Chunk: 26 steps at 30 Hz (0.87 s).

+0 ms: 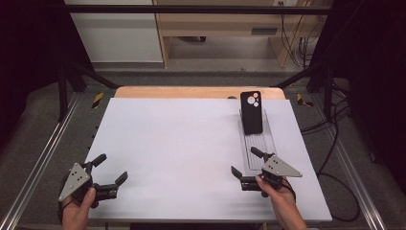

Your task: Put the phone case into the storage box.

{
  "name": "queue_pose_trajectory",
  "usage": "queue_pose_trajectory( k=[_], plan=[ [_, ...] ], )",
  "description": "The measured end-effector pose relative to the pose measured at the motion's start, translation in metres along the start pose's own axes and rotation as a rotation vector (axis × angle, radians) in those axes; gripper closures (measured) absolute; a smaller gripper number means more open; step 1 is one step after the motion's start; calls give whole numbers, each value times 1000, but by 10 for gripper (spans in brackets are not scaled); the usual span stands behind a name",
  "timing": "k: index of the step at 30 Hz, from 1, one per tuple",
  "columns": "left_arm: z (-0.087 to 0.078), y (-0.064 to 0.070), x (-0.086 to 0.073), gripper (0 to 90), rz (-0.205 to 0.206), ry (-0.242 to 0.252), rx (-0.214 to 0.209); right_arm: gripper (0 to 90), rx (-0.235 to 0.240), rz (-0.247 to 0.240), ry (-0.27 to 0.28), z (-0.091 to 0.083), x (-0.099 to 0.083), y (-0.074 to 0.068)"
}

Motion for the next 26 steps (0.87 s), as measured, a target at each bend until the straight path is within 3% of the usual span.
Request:
queue_pose_trajectory(
  k=[10, 21, 26],
  plan=[
    [2, 5, 1, 22, 4, 6, -21, 31, -1, 5, -3, 1, -5, 2],
    [8, 12, -3, 22, -20, -4, -56, 31, 1, -3, -13, 2, -11, 2],
    [9, 13, -2, 22, -16, -3, -60, 30, -1, 5, 15, -2, -7, 1]
  ],
)
Point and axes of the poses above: each handheld gripper's, and its own axes: z roughly forward along the jaws, x roughly out of its top, y roughly to its right, the point moved 10 cm from there along z, roughly forward along the jaws, and after that the axes turned 13 degrees about z, right-handed, at the moved point
